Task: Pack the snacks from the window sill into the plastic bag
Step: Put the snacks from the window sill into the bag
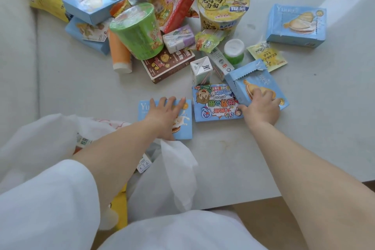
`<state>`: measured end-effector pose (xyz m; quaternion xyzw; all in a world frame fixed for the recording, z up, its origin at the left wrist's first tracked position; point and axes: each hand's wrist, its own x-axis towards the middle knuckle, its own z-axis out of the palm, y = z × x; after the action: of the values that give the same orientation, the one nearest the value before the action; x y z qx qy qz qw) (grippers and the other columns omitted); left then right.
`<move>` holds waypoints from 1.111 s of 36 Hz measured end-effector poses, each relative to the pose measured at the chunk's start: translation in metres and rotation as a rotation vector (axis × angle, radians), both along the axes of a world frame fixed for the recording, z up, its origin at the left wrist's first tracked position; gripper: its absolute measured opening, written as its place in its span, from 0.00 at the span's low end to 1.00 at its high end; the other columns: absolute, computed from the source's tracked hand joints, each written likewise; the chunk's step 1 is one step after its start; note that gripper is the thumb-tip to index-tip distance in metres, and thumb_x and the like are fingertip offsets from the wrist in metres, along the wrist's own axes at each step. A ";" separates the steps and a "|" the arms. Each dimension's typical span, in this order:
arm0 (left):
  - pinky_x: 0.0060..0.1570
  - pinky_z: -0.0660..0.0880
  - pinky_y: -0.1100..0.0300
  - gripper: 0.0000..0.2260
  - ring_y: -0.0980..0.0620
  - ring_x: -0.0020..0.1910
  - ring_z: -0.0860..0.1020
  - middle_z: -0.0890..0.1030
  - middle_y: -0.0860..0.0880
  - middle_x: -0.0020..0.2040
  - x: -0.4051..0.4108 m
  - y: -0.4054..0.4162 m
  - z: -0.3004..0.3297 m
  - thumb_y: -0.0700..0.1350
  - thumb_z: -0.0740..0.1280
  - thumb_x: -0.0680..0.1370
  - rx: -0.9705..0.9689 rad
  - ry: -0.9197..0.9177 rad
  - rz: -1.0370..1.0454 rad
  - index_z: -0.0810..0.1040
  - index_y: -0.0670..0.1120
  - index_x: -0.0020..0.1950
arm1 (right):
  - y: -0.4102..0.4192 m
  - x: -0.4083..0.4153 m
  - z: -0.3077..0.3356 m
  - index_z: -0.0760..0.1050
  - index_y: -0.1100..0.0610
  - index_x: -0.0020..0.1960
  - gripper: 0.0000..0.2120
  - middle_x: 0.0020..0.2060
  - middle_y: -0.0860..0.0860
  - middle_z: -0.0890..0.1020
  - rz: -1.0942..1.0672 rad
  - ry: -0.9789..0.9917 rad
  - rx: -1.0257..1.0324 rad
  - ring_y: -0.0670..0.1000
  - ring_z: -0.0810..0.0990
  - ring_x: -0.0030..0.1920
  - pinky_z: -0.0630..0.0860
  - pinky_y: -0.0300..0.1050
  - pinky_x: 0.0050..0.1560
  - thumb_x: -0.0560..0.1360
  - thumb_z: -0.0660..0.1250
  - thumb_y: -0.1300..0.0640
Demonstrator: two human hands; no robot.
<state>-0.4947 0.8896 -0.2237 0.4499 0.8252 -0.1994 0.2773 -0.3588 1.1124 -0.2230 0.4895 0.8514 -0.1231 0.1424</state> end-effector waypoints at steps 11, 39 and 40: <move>0.68 0.56 0.36 0.59 0.39 0.70 0.57 0.53 0.44 0.73 -0.001 0.004 0.029 0.62 0.74 0.60 0.135 0.067 0.166 0.34 0.51 0.75 | 0.008 0.005 0.021 0.75 0.58 0.60 0.18 0.56 0.57 0.76 0.047 0.106 0.054 0.61 0.75 0.55 0.70 0.47 0.45 0.73 0.67 0.51; 0.70 0.56 0.49 0.62 0.42 0.70 0.57 0.54 0.44 0.73 -0.005 -0.105 0.152 0.68 0.74 0.59 0.680 0.236 0.475 0.35 0.49 0.77 | -0.121 -0.006 0.140 0.72 0.53 0.36 0.12 0.34 0.50 0.75 -0.548 1.101 -0.890 0.50 0.75 0.35 0.69 0.42 0.34 0.78 0.57 0.56; 0.70 0.55 0.49 0.62 0.42 0.70 0.57 0.53 0.44 0.73 -0.004 -0.112 0.154 0.68 0.73 0.59 0.681 0.232 0.485 0.35 0.49 0.77 | -0.128 -0.006 0.141 0.71 0.52 0.37 0.12 0.35 0.51 0.75 -0.547 1.069 -0.892 0.50 0.75 0.35 0.70 0.43 0.35 0.78 0.58 0.54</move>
<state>-0.4985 0.7774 -0.0696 0.2832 0.9515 0.1058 0.0572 -0.3649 0.9846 -0.0824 0.4530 0.5216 -0.7090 -0.1416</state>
